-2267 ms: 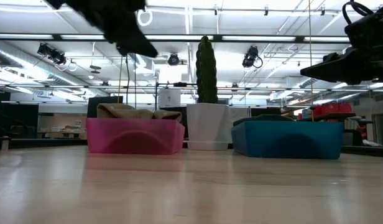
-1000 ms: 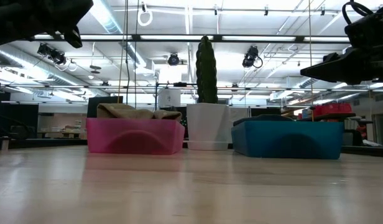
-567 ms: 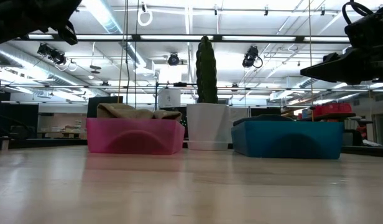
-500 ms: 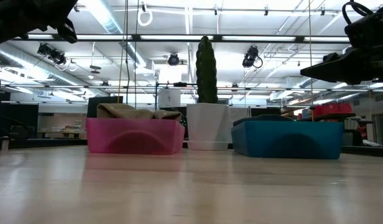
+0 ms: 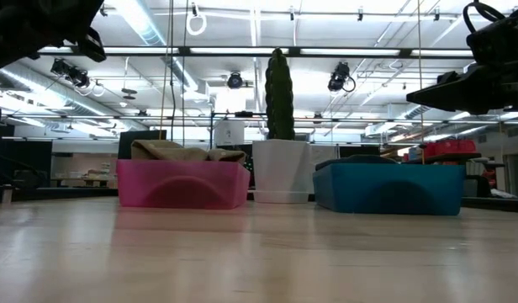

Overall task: Pick & Place hat
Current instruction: Return to Home Position

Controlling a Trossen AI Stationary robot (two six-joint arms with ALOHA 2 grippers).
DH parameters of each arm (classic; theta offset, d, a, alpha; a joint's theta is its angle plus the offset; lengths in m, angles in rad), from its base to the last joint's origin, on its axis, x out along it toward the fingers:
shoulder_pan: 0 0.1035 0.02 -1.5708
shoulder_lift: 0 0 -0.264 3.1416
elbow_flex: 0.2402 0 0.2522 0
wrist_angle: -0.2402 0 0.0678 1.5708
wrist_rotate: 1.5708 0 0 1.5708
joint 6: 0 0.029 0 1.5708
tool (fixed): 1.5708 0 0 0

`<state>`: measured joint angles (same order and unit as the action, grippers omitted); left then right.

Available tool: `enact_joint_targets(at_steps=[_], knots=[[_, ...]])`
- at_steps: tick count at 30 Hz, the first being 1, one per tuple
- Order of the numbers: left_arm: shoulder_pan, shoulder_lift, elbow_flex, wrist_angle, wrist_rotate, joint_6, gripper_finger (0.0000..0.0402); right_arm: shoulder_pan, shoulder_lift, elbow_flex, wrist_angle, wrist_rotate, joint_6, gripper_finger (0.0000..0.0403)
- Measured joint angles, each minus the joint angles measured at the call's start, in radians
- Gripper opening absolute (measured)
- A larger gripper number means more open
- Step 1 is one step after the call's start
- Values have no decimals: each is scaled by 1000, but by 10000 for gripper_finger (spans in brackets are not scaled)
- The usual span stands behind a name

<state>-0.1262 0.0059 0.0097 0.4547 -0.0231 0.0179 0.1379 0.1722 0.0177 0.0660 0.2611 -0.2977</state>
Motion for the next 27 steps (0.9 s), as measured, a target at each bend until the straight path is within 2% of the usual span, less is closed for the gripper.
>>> enact_joint_targets(at_steps=[6, 15, 27], knots=[[-1, -2, 0, -20, 12, 21, 28, 0, 0, 0, 1, 0, 0, 133], [-1, -2, 0, -178, -44, 67, 28, 0, 0, 0, 0, 0, 0, 133], [-1, -2, 0, -359, -43, 132, 28, 0, 0, 0, 0, 0, 0, 133]])
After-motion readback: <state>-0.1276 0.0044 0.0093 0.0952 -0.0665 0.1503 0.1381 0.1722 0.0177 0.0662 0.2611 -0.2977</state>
